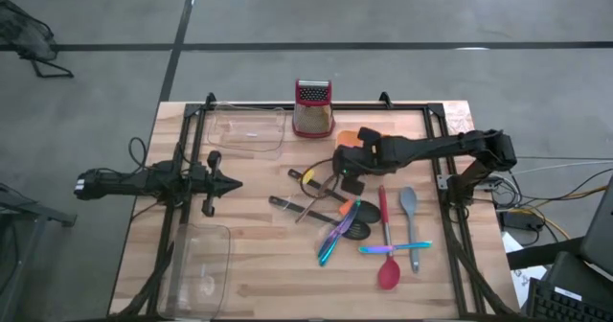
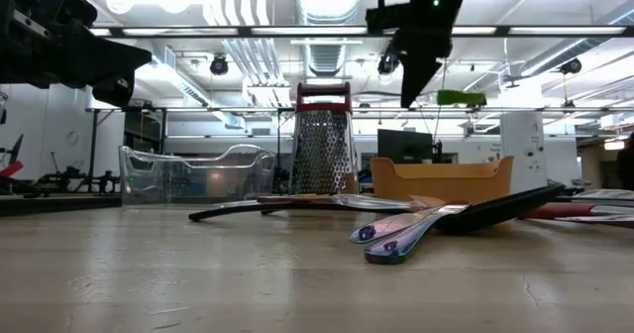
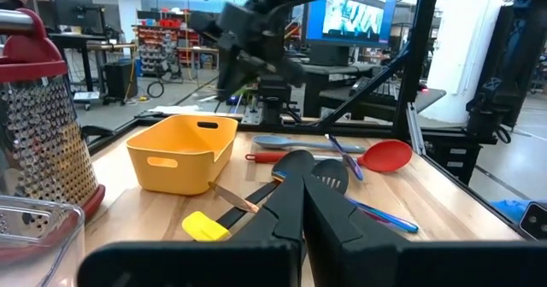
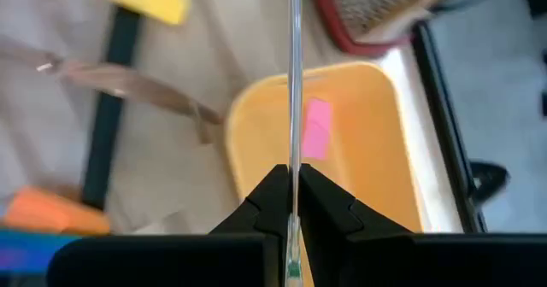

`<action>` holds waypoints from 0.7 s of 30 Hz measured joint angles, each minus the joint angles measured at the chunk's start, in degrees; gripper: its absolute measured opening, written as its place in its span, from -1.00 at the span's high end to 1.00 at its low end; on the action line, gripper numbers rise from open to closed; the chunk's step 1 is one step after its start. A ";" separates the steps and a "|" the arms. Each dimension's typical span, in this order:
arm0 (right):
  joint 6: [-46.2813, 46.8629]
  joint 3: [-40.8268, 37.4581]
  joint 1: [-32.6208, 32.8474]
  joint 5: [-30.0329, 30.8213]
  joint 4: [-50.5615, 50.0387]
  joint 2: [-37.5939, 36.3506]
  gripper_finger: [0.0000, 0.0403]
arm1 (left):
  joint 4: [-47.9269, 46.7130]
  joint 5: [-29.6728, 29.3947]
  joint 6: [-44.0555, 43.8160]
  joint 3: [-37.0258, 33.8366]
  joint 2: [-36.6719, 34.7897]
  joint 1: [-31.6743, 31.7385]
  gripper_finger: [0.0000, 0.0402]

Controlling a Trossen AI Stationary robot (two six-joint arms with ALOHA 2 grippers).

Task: Pick & Place Kitchen Items
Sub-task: Put the green spatula into the yellow bin

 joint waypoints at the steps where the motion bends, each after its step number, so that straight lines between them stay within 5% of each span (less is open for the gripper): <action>1: 0.78 -0.15 -0.84 0.20 0.09 -0.02 0.91 | 0.00 0.00 0.00 0.00 0.00 0.02 0.97; 21: 0.72 -12.89 -13.30 -0.18 10.81 -0.02 0.93 | 0.00 0.00 0.00 -0.02 0.00 0.00 0.97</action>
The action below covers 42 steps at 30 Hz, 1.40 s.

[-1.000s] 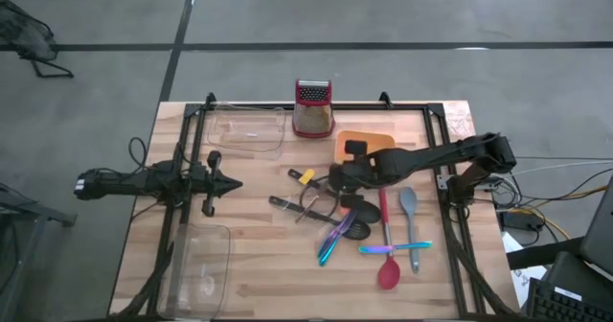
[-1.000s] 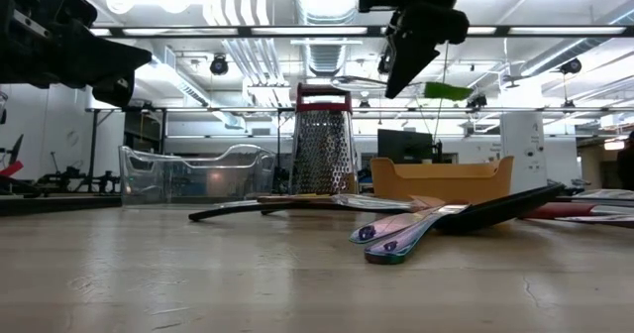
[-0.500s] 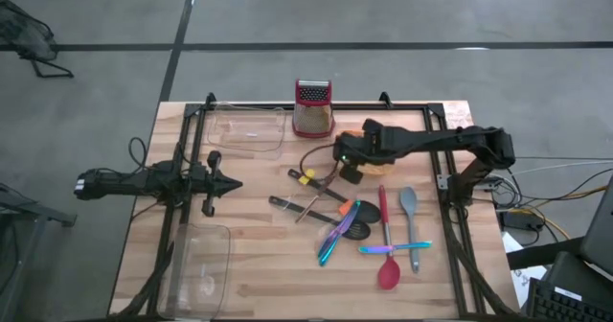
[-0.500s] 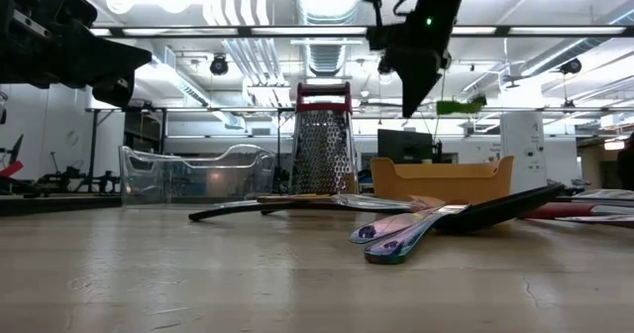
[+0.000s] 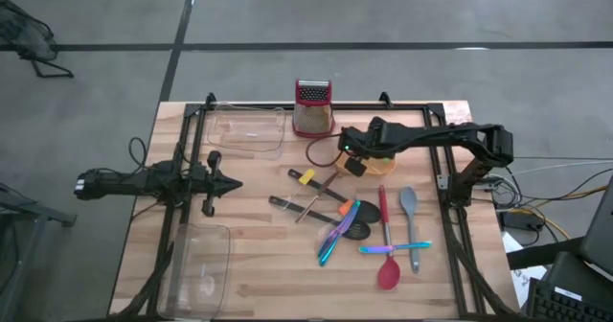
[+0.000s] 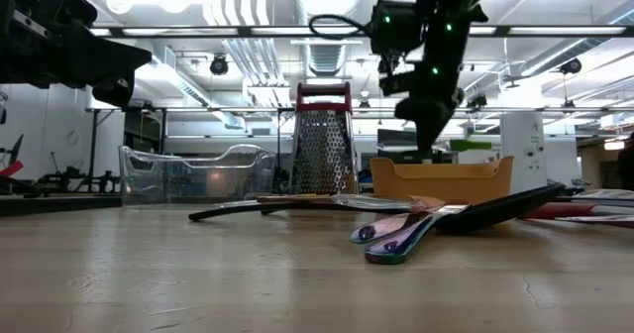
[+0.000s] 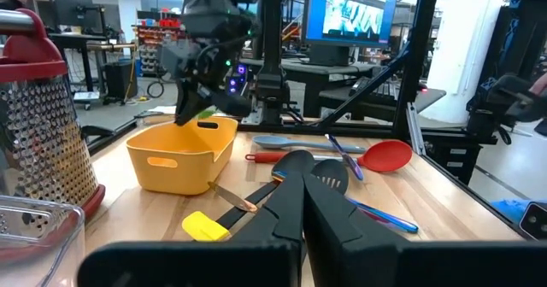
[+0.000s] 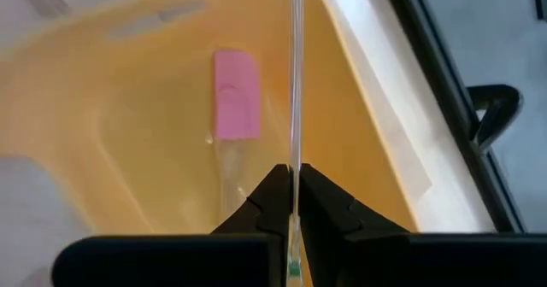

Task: Pick & Place Kitchen Items
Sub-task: Put the green spatula into the yellow bin, then put the orange spatula into the yellow bin

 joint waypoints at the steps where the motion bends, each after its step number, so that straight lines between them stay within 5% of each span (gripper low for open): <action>1: -0.11 -0.91 -0.14 -0.02 1.08 0.00 0.92 | 0.00 0.00 0.00 0.00 0.00 0.02 0.97; 21: -2.90 -10.54 -0.31 -0.15 12.57 0.00 0.88 | 0.02 0.00 0.00 0.00 0.00 0.01 0.97; 42: -13.11 -3.27 5.46 -0.11 10.78 -0.74 0.25 | 0.02 0.00 0.00 -0.02 0.00 0.01 0.97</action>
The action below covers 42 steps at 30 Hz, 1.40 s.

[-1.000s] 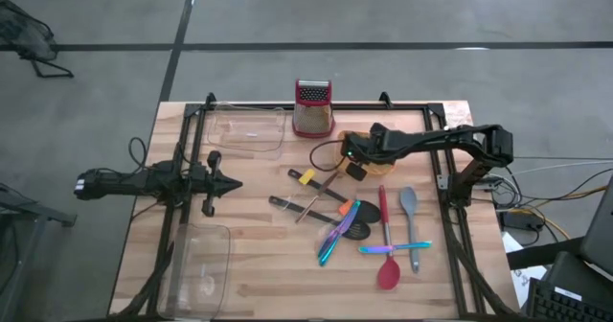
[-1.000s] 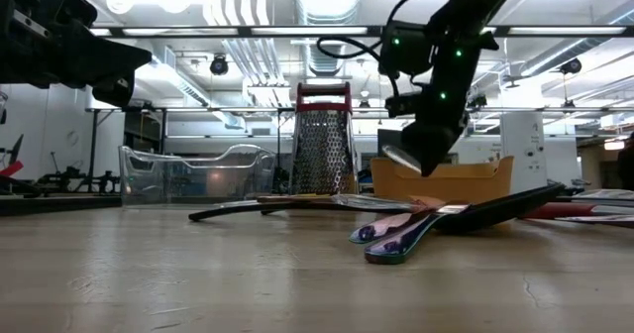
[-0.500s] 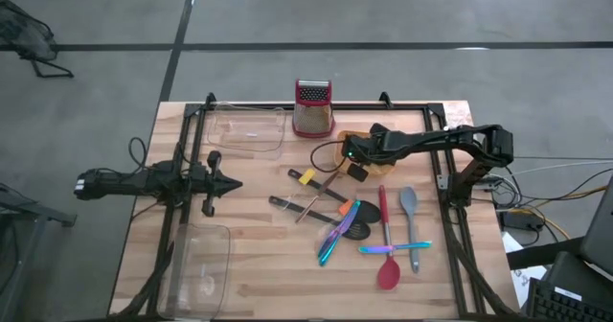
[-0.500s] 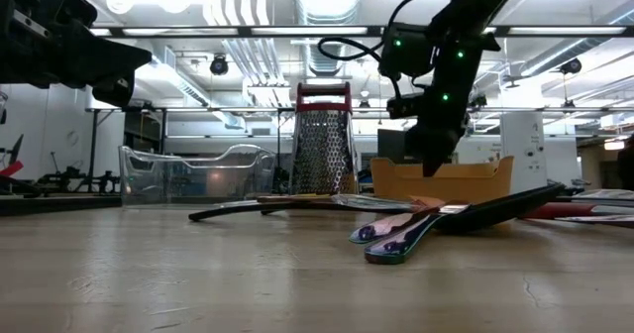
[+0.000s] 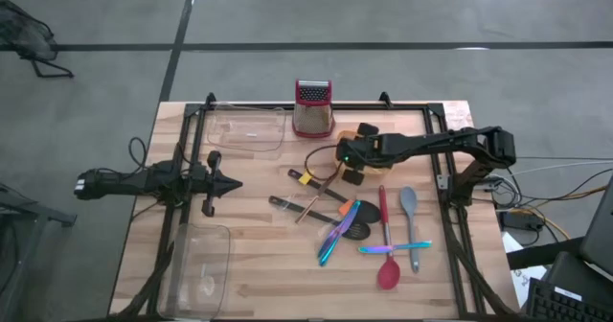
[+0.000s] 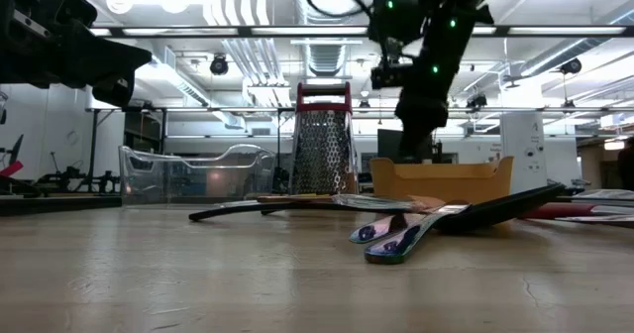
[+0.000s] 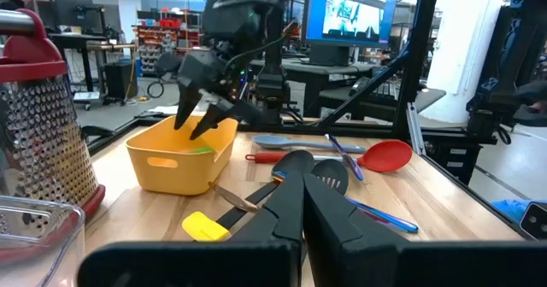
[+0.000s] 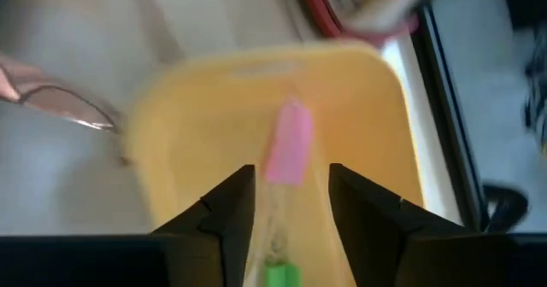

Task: Pick & Place Kitchen Items
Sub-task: Put the orange spatula into the yellow bin

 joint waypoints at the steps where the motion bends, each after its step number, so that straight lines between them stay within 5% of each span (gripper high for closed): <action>1: -1.04 0.50 1.03 -0.04 0.04 0.00 0.23 | 0.00 0.00 -0.01 0.00 -0.02 -0.01 0.97; 5: -5.80 2.18 5.48 -4.53 0.43 0.00 0.17 | 0.00 0.00 -0.02 0.00 -0.02 0.01 0.97; 12: -10.42 3.06 12.32 -26.75 4.27 0.54 0.14 | 0.00 0.00 0.00 0.00 -0.02 0.01 0.97; 20: -12.36 2.91 18.13 -27.04 5.18 3.63 0.25 | 0.04 0.02 0.00 -0.02 -0.02 0.00 0.97; 33: -11.58 2.82 18.92 -27.87 9.30 8.77 0.38 | 0.09 -0.02 0.00 -0.04 0.18 -0.01 0.97; 42: -11.66 3.02 18.93 -29.14 10.32 11.06 0.25 | 0.07 0.00 -0.01 -0.04 0.37 0.01 0.97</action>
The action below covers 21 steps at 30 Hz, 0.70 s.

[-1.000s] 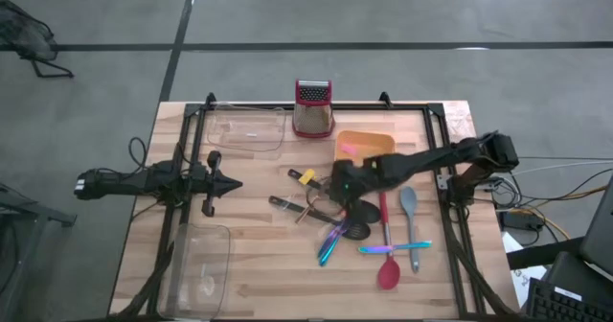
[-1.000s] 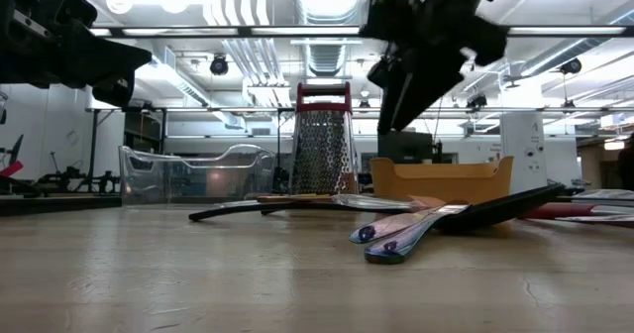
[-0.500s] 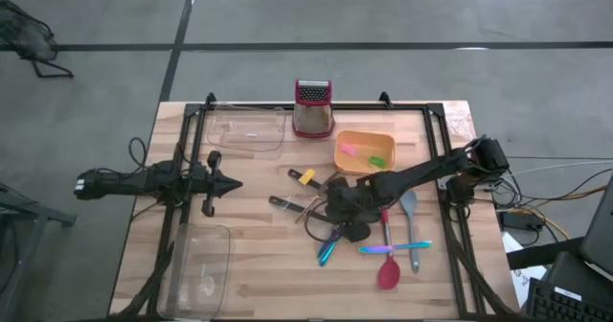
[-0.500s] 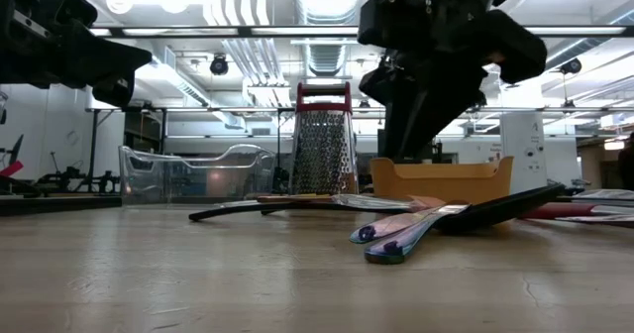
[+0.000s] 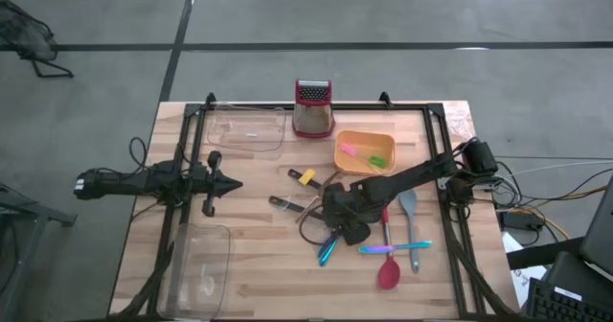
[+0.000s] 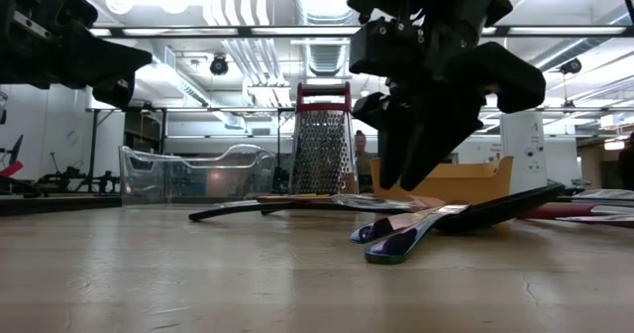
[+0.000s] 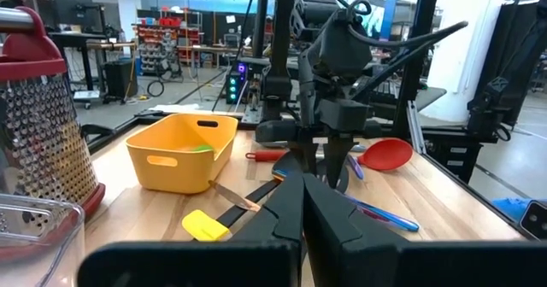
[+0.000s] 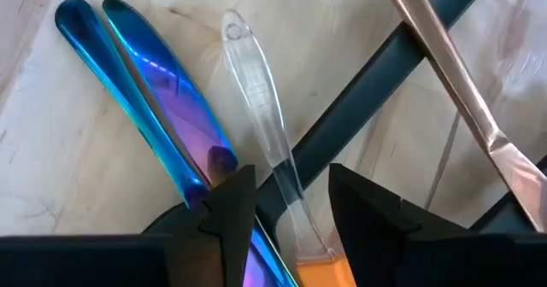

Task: Pick & Place Kitchen Items
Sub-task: Put the orange spatula into the yellow bin

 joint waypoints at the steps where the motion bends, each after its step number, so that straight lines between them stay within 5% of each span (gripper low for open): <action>1: 0.01 0.00 0.00 0.00 -0.05 0.00 0.23 | -0.03 -0.01 0.00 0.00 0.00 -0.01 0.97; 21: -4.77 0.02 4.24 4.55 10.66 3.39 0.18 | -0.05 -0.02 -0.01 0.00 -0.04 0.00 0.97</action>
